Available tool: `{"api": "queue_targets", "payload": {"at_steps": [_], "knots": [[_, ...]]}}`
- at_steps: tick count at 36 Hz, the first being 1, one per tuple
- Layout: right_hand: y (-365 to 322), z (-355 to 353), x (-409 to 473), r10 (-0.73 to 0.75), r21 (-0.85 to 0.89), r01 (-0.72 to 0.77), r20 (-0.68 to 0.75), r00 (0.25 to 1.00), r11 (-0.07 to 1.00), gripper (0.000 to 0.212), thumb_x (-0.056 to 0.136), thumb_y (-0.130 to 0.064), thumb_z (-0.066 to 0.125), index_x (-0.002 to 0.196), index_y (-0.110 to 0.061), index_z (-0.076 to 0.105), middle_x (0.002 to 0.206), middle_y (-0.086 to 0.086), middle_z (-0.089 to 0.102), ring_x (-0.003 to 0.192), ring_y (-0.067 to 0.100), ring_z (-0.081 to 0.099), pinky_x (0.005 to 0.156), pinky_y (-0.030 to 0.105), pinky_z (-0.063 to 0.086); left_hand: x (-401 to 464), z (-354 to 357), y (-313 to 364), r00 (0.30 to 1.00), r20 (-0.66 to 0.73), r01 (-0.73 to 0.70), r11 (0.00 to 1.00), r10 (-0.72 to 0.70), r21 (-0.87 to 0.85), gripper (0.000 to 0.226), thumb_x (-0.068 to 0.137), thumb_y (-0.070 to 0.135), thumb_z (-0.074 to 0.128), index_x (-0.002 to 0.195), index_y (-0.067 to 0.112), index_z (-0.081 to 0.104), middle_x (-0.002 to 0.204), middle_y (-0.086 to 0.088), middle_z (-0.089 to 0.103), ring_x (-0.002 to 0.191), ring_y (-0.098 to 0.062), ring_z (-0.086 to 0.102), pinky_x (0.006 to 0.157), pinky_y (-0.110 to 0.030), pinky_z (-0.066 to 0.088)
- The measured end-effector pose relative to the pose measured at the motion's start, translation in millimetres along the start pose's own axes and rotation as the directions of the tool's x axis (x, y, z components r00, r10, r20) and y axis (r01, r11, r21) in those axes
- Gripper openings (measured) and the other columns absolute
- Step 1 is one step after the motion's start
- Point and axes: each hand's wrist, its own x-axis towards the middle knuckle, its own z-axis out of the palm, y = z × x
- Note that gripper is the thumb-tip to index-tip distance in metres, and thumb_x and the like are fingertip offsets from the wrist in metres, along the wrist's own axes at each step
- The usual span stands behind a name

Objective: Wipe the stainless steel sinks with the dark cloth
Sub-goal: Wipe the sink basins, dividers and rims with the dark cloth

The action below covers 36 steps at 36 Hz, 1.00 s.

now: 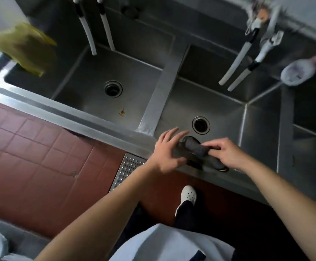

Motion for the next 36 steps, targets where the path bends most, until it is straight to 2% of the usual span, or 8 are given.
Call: {"api": "queue_targets", "payload": {"at_steps": [5,9,12,17,23,28,32,36], "knots": [[-75,16,-35,-0.086,0.234,0.071,0.054,0.995,0.970,0.035,0.086,0.019,0.057,0.113,0.000,0.069,0.105,0.007,0.073,0.088,-0.004,0.066,0.087,0.013,0.050,-36,-64,8,0.978,-0.002,-0.205,0.959,0.210,0.196,0.085,0.069,0.054,0.074,0.146,0.036,0.041,0.157,0.007,0.034,0.147,-0.022,0.024,0.118,-0.046,0.024],[-124,25,-48,-0.180,0.252,0.141,0.140,0.974,0.957,0.036,0.087,0.017,0.056,0.111,-0.007,0.069,0.099,0.001,0.073,0.091,0.002,0.066,0.086,0.018,0.051,-48,-111,26,0.967,-0.075,-0.233,0.964,0.244,0.130,0.054,0.069,0.035,0.080,0.118,0.019,0.066,0.118,0.003,0.067,0.113,-0.015,0.059,0.097,-0.032,0.045],[-148,24,-48,-0.219,0.253,0.185,0.115,0.969,0.950,0.040,0.086,0.014,0.060,0.107,-0.019,0.069,0.100,0.003,0.074,0.094,0.007,0.067,0.089,0.025,0.051,-63,-136,33,0.976,-0.114,-0.188,0.982,0.188,0.017,0.037,0.072,0.014,0.084,0.104,0.024,0.069,0.090,0.013,0.070,0.085,-0.002,0.064,0.078,-0.027,0.051],[-158,29,-51,-0.219,0.208,0.183,0.164,0.962,0.961,0.050,0.076,-0.015,0.083,0.120,-0.029,0.065,0.113,-0.004,0.072,0.107,0.006,0.065,0.093,0.018,0.048,-83,-166,44,0.949,-0.267,-0.161,0.985,0.170,0.053,0.032,0.072,0.015,0.087,0.098,0.027,0.072,0.083,0.013,0.071,0.080,-0.001,0.067,0.074,-0.031,0.055],[-136,69,-36,-0.216,0.115,0.218,-0.032,0.976,0.969,0.033,0.072,-0.018,0.084,0.101,-0.029,0.074,0.100,-0.012,0.073,0.100,0.002,0.064,0.101,0.037,0.048,-81,-174,46,0.945,-0.326,-0.007,0.998,0.026,0.059,0.031,0.065,0.029,0.078,0.095,0.033,0.072,0.080,0.012,0.072,0.079,-0.010,0.070,0.073,-0.038,0.058],[-125,50,-31,-0.204,0.260,0.257,-0.215,0.955,0.931,0.019,0.079,-0.010,0.073,0.088,-0.026,0.075,0.084,-0.001,0.074,0.085,0.018,0.068,0.084,0.040,0.052,-75,-166,50,0.948,-0.304,0.067,0.994,-0.089,-0.082,0.028,0.077,0.006,0.082,0.095,0.023,0.069,0.081,0.006,0.071,0.076,-0.010,0.067,0.069,-0.033,0.058],[-109,32,-25,-0.242,0.256,0.300,-0.232,0.942,0.919,0.017,0.083,-0.009,0.074,0.086,-0.026,0.073,0.083,0.002,0.073,0.078,0.014,0.066,0.079,0.035,0.053,-71,-145,50,0.945,-0.242,0.165,0.958,-0.221,-0.233,0.040,0.080,-0.004,0.076,0.114,0.016,0.066,0.100,-0.012,0.072,0.089,-0.023,0.069,0.078,-0.038,0.062],[-79,39,-6,-0.179,0.199,0.217,-0.192,0.965,0.956,0.010,0.083,-0.014,0.076,0.089,-0.021,0.075,0.086,0.002,0.075,0.085,0.020,0.069,0.084,0.036,0.052,-59,-118,36,0.906,-0.179,0.316,0.893,-0.385,-0.322,0.039,0.079,-0.009,0.075,0.104,0.020,0.067,0.086,-0.009,0.072,0.077,-0.021,0.069,0.066,-0.030,0.059]]}}
